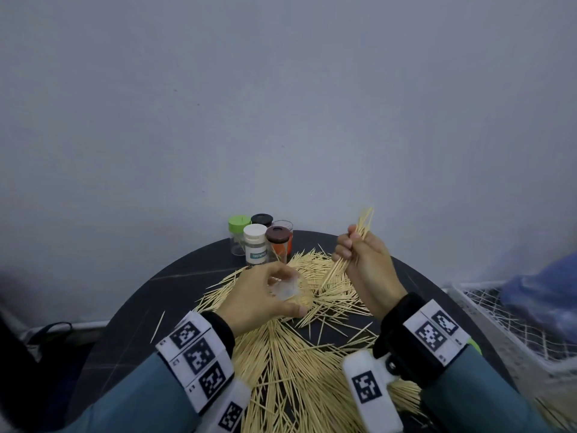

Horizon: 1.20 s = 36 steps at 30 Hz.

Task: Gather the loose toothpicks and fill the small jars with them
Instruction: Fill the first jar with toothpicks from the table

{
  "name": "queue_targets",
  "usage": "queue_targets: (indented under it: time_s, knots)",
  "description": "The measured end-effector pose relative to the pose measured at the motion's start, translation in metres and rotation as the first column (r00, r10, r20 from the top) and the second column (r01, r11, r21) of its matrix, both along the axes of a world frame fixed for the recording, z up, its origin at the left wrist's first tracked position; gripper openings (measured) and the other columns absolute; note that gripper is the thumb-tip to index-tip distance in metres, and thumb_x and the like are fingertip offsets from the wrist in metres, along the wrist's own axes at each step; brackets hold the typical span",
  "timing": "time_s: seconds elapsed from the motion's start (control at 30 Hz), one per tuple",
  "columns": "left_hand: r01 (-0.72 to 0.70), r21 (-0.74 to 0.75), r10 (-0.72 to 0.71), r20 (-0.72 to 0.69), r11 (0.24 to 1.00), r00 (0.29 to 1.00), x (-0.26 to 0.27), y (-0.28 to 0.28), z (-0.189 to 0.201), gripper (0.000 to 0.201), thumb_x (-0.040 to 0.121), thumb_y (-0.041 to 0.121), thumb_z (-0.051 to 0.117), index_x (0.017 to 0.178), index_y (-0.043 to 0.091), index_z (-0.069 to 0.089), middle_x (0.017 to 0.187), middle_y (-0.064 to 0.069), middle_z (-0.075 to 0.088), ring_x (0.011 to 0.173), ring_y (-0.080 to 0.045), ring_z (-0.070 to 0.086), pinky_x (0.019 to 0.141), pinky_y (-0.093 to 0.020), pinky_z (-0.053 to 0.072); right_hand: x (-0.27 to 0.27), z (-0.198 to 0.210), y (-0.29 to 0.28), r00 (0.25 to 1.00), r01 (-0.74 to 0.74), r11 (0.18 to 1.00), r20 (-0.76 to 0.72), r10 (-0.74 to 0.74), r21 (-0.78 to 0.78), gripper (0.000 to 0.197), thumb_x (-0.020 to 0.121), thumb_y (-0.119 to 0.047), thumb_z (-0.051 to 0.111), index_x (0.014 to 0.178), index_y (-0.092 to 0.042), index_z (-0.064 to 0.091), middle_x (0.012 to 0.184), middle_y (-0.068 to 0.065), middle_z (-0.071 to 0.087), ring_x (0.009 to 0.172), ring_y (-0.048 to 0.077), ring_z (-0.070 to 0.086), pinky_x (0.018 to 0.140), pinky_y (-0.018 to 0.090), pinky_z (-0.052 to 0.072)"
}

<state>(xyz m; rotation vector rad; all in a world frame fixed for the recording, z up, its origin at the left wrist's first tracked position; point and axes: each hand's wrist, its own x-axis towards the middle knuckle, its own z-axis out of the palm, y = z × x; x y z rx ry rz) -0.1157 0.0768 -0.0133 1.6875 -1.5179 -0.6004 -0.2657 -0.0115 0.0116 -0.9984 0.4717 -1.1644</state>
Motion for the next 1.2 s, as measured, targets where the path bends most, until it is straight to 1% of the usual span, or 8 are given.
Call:
queue_targets:
  time_s: [0.13,0.37,0.5,0.63,0.8,1.0,1.07,1.2]
  knots:
    - [0.078,0.029,-0.076,-0.048,0.997,0.996,-0.007,0.002,0.004,0.05,0.066,0.035,0.082,0.111,0.031,0.06,0.106,0.023,0.057,0.095,0.006,0.053,0.063,-0.008,0.038,0.009,-0.011,0.008,0.998,-0.014,0.998,-0.059,0.01,-0.063,0.027,0.103,-0.009,0.022,0.086,-0.014,0.042,0.065,-0.003,0.038,0.052,0.004,0.039,0.064,0.022,0.033]
    - [0.09,-0.006,-0.088,-0.283,0.996,0.955,-0.01,0.002,0.006,0.051,0.061,0.042,0.077,0.106,0.026,0.061,0.106,0.01,0.065,0.097,-0.01,0.064,0.082,-0.028,0.055,0.015,-0.024,0.02,0.982,-0.11,0.983,-0.17,0.084,-0.149,0.021,0.102,-0.013,0.027,0.097,-0.011,0.046,0.076,0.0,0.065,0.08,0.013,0.065,0.073,0.025,0.055]
    - [0.073,-0.031,-0.079,-0.348,0.997,0.934,-0.008,0.002,0.006,0.06,0.06,0.041,0.077,0.115,0.022,0.061,0.11,0.008,0.064,0.1,-0.013,0.064,0.087,-0.034,0.055,0.017,-0.029,0.025,0.965,-0.148,0.969,-0.244,0.097,-0.197,0.022,0.102,-0.014,0.03,0.099,-0.013,0.051,0.098,0.002,0.071,0.103,0.016,0.063,0.094,0.03,0.049]
    - [0.065,-0.041,-0.076,-0.353,0.997,0.933,-0.008,0.003,0.007,0.059,0.059,0.041,0.076,0.114,0.024,0.061,0.109,0.009,0.063,0.099,-0.011,0.062,0.087,-0.03,0.053,0.018,-0.03,0.026,0.961,-0.181,0.969,-0.241,0.138,-0.168,0.024,0.1,-0.019,0.035,0.106,-0.01,0.056,0.114,0.005,0.067,0.109,0.019,0.062,0.087,0.029,0.053]
    - [0.066,-0.035,-0.074,-0.357,0.997,0.931,-0.009,0.003,0.008,0.051,0.066,0.035,0.077,0.113,0.026,0.061,0.11,0.009,0.061,0.098,-0.006,0.06,0.079,-0.021,0.05,0.017,-0.032,0.023,0.962,-0.155,0.975,-0.248,0.112,-0.16,0.024,0.101,-0.022,0.034,0.095,-0.016,0.056,0.112,0.005,0.069,0.117,0.018,0.057,0.104,0.041,0.04]
    - [0.063,-0.051,-0.078,-0.37,0.997,0.926,-0.009,0.005,0.01,0.042,0.074,0.024,0.076,0.113,0.027,0.06,0.105,0.013,0.061,0.091,0.005,0.057,0.064,-0.009,0.047,0.017,-0.031,0.026,0.955,-0.199,0.971,-0.248,0.161,-0.134,0.017,0.097,-0.003,0.038,0.1,-0.015,0.05,0.112,0.007,0.068,0.113,0.027,0.06,0.098,0.042,0.047]
    - [0.068,-0.037,-0.077,-0.372,0.997,0.925,-0.009,0.004,0.009,0.041,0.073,0.024,0.077,0.11,0.027,0.06,0.104,0.013,0.062,0.089,0.002,0.059,0.068,-0.012,0.048,0.016,-0.029,0.025,0.949,-0.188,0.968,-0.284,0.136,-0.166,0.009,0.096,-0.013,0.043,0.098,-0.015,0.051,0.114,0.005,0.068,0.114,0.025,0.059,0.102,0.046,0.043]
    - [0.09,-0.003,-0.085,-0.359,0.996,0.929,-0.009,0.003,0.008,0.042,0.07,0.027,0.079,0.109,0.028,0.062,0.108,0.012,0.061,0.097,-0.006,0.059,0.083,-0.022,0.05,0.012,-0.028,0.019,0.959,-0.128,0.968,-0.274,0.066,-0.214,0.028,0.1,-0.033,0.031,0.09,-0.015,0.05,0.114,0.002,0.068,0.115,0.019,0.059,0.105,0.056,0.034]
